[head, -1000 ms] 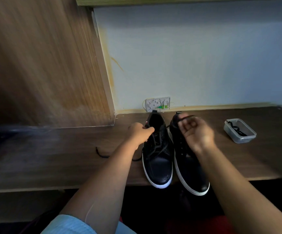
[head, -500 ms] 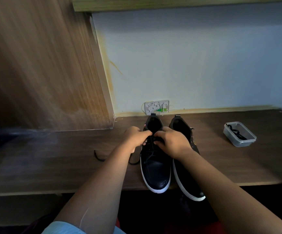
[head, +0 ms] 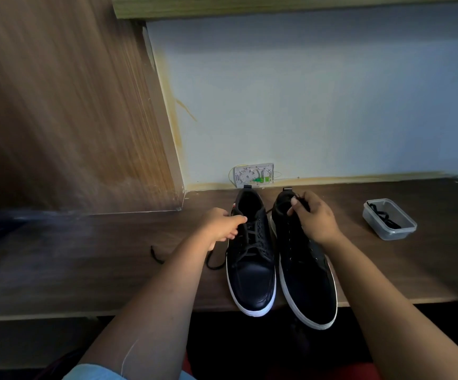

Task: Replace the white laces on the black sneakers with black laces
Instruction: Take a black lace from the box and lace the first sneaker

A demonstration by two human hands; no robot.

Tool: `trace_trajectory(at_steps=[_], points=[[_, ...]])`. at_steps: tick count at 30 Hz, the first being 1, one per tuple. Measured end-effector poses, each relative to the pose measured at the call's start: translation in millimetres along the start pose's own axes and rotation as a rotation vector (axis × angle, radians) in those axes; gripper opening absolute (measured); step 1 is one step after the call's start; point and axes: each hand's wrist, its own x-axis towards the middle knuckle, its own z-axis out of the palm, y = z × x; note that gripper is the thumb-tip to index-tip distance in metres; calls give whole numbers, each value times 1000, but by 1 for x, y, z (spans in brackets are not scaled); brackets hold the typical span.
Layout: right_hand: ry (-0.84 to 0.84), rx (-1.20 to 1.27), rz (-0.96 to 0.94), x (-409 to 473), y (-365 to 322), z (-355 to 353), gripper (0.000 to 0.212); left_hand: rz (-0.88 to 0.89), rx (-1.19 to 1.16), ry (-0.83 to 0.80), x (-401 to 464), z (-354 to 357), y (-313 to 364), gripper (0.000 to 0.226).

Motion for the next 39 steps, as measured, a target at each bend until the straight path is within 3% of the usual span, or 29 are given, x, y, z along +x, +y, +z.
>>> trace_trajectory(at_steps=[7,9,12,13,17,19,22,28,30,33,36,39], points=[[51,132,-13,-10,-7,12,14,120,379,-212,-8,-10,-11,25],[-80,62,-119,-16,-10,12,15,146,465,-218,-11,-9,-11,16],[-493,-104,-212,-26,-18,10,7,131,469,-235,-18,-13,-3,7],[-556,-177,-229,-29,-19,12,10,122,430,-237,-23,-17,2,11],[-273,-311,-408,-35,-22,32,43,199,202,-248,-43,-31,22,25],[-252,-198,-466,-39,-27,43,37,273,127,-266,-52,-33,29,27],[-213,-94,-480,-43,-34,51,11,326,-59,-283,-64,-38,37,25],[-107,-167,-221,-32,-20,43,19,360,-748,-302,-74,-72,49,22],[-84,-190,-249,-31,-21,39,23,366,-750,-283,-74,-70,48,23],[-69,-155,-430,-36,-36,40,41,352,-562,-247,-72,-53,46,32],[16,-120,-565,-43,-53,43,21,359,-475,-291,-73,-42,49,36],[83,-146,-528,-40,-47,37,12,353,-616,-322,-73,-50,52,33]])
